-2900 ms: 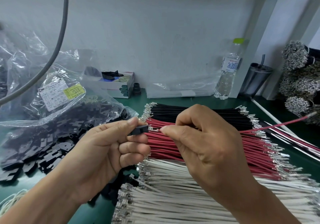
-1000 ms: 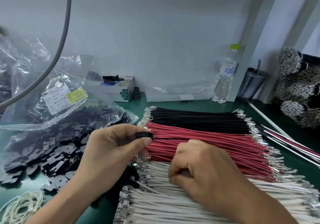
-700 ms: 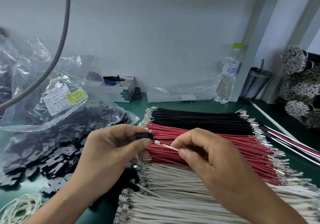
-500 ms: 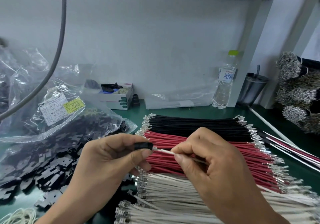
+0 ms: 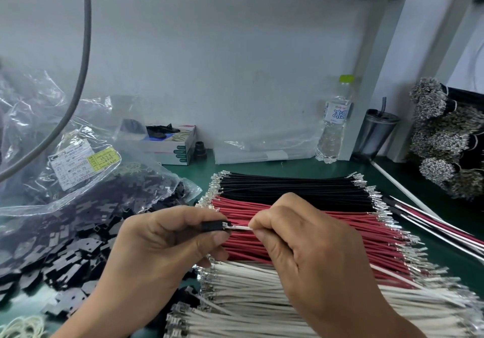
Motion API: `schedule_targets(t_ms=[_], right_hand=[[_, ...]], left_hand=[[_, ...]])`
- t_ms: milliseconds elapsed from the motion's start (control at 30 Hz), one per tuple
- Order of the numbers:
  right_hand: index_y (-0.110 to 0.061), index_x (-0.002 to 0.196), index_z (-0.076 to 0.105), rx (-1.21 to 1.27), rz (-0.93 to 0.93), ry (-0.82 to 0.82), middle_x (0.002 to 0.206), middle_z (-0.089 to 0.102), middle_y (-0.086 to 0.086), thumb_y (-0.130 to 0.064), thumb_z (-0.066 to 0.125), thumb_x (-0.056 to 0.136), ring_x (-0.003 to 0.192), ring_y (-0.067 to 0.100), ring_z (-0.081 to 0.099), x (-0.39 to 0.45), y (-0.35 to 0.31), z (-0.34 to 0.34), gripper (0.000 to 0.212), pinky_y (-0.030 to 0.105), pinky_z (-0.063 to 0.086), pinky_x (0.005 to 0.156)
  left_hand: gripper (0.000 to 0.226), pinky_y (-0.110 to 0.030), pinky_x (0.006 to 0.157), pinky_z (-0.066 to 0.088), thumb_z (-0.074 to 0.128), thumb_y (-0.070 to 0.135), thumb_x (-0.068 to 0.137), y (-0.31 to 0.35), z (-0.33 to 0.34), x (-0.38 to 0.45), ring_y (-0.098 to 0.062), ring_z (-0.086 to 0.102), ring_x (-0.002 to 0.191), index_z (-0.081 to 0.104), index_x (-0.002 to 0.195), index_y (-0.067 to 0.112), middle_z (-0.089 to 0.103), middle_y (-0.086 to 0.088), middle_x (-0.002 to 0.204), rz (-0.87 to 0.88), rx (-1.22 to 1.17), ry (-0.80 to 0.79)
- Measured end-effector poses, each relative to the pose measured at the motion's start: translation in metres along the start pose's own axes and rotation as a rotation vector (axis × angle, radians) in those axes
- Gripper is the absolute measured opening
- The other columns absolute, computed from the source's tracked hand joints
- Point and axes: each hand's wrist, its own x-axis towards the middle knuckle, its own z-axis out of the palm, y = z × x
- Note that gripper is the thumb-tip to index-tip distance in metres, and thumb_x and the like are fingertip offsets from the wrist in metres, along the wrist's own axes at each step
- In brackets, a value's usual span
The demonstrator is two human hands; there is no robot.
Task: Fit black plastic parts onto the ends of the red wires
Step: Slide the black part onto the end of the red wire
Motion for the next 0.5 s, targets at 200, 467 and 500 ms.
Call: schedule_targets(t_ms=[200, 467, 500], right_hand=[[-0.019, 0.092, 0.069, -0.093, -0.076, 0.011, 0.082, 0.057, -0.006, -0.016, 0.066, 0.094, 0.063, 0.011, 0.052, -0.002, 0.000, 0.005, 0.005, 0.031, 0.045, 0.042], [-0.023, 0.094, 0.069, 0.012, 0.011, 0.016, 0.089, 0.059, -0.012, -0.031, 0.058, 0.099, 0.075, 0.006, 0.056, -0.001, -0.001, 0.003, 0.015, 0.026, 0.048, 0.053], [-0.023, 0.093, 0.068, 0.010, 0.016, 0.007, 0.089, 0.058, -0.011, -0.032, 0.058, 0.099, 0.076, 0.007, 0.055, 0.000, -0.003, 0.002, 0.015, 0.027, 0.048, 0.055]], left_hand=[[0.022, -0.026, 0.051, 0.059, 0.085, 0.024, 0.065, 0.001, 0.003, -0.003, -0.027, 0.076, 0.060, 0.084, 0.086, 0.030, 0.077, -0.011, 0.068, 0.027, 0.109, 0.000], [0.033, -0.025, 0.051, 0.059, 0.092, 0.042, 0.071, -0.010, -0.005, -0.002, -0.027, 0.076, 0.060, 0.083, 0.097, 0.024, 0.078, -0.011, 0.071, 0.022, 0.098, -0.060], [0.036, -0.027, 0.053, 0.060, 0.090, 0.044, 0.074, -0.016, -0.010, -0.001, -0.026, 0.077, 0.063, 0.082, 0.103, 0.023, 0.079, -0.010, 0.074, 0.019, 0.124, -0.060]])
